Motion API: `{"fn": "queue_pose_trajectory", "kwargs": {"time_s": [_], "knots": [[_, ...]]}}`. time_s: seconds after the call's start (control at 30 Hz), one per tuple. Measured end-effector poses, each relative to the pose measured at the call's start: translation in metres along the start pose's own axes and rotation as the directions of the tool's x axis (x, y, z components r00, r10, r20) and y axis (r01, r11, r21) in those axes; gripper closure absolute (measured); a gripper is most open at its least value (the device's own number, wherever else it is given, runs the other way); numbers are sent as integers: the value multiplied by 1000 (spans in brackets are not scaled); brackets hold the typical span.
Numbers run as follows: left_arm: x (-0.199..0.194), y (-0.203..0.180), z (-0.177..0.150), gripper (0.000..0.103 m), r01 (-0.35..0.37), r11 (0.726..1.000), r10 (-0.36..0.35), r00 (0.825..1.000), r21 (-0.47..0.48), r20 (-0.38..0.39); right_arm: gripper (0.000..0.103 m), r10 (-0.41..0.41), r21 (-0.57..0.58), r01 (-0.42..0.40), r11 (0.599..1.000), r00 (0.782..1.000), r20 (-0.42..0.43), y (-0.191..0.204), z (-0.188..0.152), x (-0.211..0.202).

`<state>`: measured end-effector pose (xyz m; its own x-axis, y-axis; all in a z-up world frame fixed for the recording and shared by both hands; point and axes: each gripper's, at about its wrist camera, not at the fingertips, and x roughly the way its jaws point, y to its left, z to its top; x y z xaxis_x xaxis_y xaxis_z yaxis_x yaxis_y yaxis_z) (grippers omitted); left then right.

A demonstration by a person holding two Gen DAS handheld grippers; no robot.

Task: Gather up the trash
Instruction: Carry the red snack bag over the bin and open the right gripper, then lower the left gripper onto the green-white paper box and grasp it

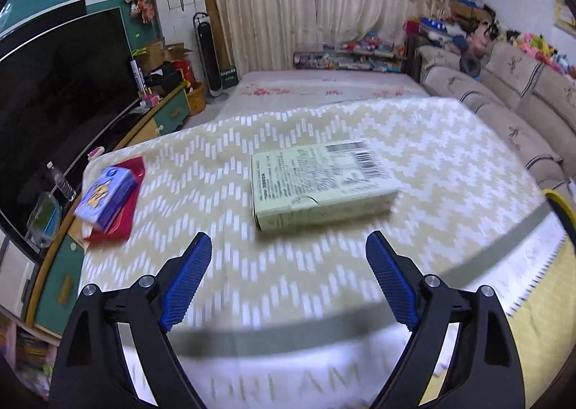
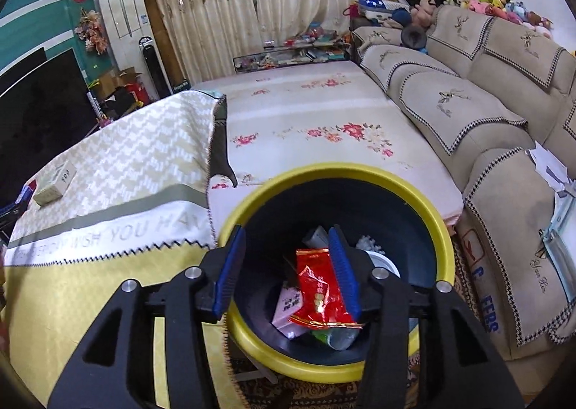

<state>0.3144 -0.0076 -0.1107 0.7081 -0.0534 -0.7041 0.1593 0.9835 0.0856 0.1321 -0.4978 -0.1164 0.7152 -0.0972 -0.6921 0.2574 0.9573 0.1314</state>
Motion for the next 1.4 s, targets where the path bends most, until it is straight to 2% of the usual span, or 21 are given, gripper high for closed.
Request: {"fn": "queue_pose_trajectory", "kwargs": {"time_s": [0.13,0.23,0.33,0.4,0.47,0.57,0.63,0.7,0.77,0.87,0.93,1.13,1.4], "knots": [[28,6,8,17,7,1000,-7,999,0,-47,57,16,-3,-16,1000,1000,12,3,3,-5],[37,5,10,17,74,997,-74,995,-3,-66,57,22,3,-22,1000,1000,17,2,3,-6],[33,-11,12,17,152,988,-149,987,40,-66,57,27,12,-28,1000,1000,14,0,3,-6],[26,-29,9,17,241,968,-236,969,74,-75,56,31,16,-31,999,999,12,0,2,-6],[12,-54,4,17,345,930,-336,938,124,-89,56,35,15,-35,999,999,9,1,1,-5],[-18,-91,-3,17,424,875,-418,905,232,-78,56,42,15,-42,999,999,8,2,1,-5],[-27,-97,0,17,394,884,-394,918,253,-52,56,47,16,-47,999,999,8,1,0,-4],[-26,-88,11,17,310,924,-316,949,223,-10,56,54,19,-54,998,998,8,1,-1,-4],[-16,-71,22,17,219,964,-222,975,149,3,56,63,24,-63,998,998,8,0,-2,-3],[-1,-58,30,16,176,973,-177,984,146,-2,56,75,31,-74,997,997,0,0,-3,-1],[9,-54,33,16,151,972,-151,988,179,-14,56,78,32,-78,996,997,-3,0,-3,0],[40,-61,41,15,182,961,-171,983,210,-72,56,93,38,-92,995,996,-11,0,-4,2],[61,-60,55,14,185,957,-169,982,224,-89,56,110,41,-109,993,994,-17,2,-4,3]]}}
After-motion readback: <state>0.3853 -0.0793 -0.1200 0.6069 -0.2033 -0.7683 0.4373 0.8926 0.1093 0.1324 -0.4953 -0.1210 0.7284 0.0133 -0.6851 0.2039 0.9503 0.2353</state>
